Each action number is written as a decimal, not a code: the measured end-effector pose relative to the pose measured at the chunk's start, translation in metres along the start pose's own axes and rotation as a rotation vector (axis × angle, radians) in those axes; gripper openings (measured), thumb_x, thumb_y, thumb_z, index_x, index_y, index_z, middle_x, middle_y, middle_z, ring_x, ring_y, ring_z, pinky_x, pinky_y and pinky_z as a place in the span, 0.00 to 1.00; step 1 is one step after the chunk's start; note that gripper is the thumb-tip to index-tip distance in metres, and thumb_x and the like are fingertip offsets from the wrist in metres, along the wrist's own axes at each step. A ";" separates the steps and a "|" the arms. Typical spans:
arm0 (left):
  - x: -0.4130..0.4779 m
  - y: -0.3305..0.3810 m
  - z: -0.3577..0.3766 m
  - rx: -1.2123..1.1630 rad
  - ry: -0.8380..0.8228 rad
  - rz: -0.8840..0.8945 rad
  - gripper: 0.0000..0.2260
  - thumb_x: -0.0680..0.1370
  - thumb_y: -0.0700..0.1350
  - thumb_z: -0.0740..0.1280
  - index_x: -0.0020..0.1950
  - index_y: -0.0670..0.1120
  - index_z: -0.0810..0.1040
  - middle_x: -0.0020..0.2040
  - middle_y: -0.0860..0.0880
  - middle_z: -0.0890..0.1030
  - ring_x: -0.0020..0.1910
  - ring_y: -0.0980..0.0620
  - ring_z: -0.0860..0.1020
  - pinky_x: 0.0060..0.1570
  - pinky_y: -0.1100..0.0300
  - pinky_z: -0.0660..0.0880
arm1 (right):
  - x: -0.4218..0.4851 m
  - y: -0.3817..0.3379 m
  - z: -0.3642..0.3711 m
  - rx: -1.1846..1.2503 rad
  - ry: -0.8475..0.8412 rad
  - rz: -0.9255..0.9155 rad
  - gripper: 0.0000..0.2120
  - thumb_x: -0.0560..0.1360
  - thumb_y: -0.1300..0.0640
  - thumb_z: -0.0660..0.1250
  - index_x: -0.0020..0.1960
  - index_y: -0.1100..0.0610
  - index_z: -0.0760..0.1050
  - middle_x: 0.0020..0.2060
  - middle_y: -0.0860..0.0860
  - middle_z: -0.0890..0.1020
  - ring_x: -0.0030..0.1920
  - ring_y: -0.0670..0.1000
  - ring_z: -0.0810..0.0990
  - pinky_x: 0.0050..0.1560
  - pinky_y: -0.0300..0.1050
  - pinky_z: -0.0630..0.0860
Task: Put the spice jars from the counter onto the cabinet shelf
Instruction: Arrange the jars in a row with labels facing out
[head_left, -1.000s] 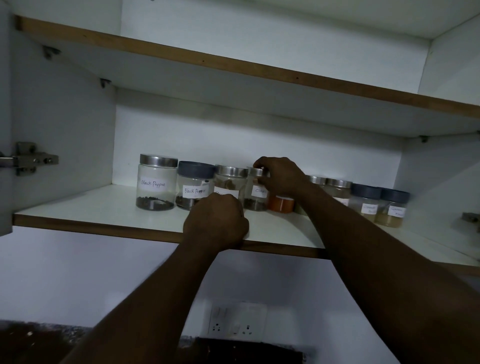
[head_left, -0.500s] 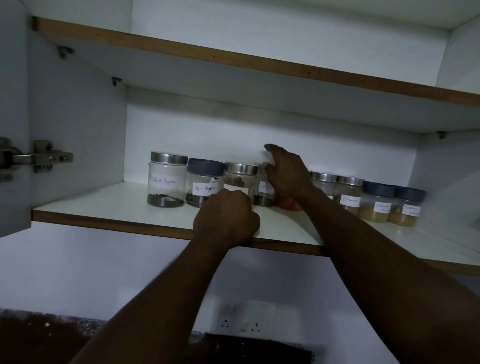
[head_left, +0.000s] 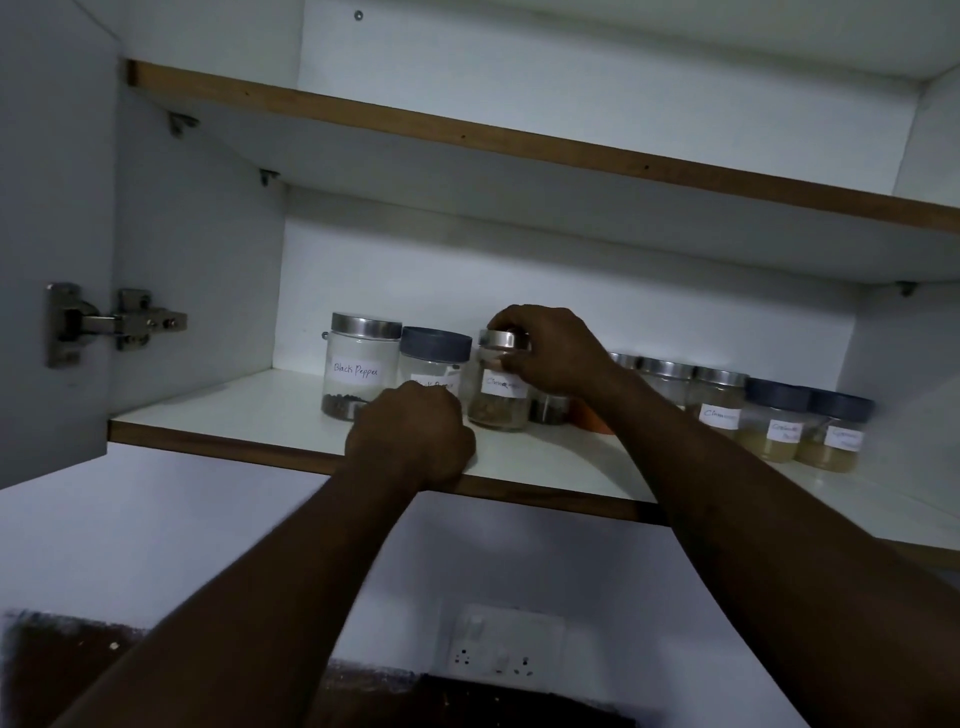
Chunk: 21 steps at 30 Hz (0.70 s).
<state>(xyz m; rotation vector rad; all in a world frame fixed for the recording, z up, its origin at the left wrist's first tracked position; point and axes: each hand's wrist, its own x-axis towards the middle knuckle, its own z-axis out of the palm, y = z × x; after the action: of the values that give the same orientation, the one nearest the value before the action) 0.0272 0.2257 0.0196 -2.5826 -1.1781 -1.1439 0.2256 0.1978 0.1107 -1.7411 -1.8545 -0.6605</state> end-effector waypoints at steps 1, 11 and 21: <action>0.000 0.001 0.001 0.001 -0.002 0.000 0.14 0.77 0.56 0.64 0.49 0.50 0.86 0.44 0.49 0.84 0.42 0.48 0.81 0.44 0.55 0.80 | 0.002 0.005 0.004 -0.009 -0.009 0.014 0.19 0.72 0.50 0.77 0.61 0.47 0.78 0.55 0.46 0.83 0.53 0.49 0.80 0.56 0.53 0.78; 0.001 0.000 0.006 -0.022 0.058 -0.023 0.13 0.76 0.55 0.65 0.47 0.48 0.85 0.39 0.50 0.79 0.38 0.50 0.76 0.39 0.59 0.70 | 0.025 0.017 0.044 -0.056 -0.002 0.033 0.20 0.73 0.55 0.76 0.63 0.49 0.75 0.56 0.51 0.83 0.53 0.54 0.80 0.51 0.51 0.77; -0.007 -0.004 0.000 0.002 0.084 -0.041 0.12 0.77 0.54 0.65 0.47 0.47 0.83 0.40 0.49 0.78 0.41 0.47 0.79 0.40 0.57 0.70 | 0.016 0.014 0.044 -0.098 0.001 0.040 0.29 0.77 0.54 0.73 0.75 0.50 0.69 0.71 0.54 0.77 0.64 0.60 0.80 0.64 0.54 0.77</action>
<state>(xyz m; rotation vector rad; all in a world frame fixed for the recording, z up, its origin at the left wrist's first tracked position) 0.0218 0.2241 0.0137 -2.4935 -1.2195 -1.2448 0.2369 0.2397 0.0880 -1.8337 -1.8094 -0.7478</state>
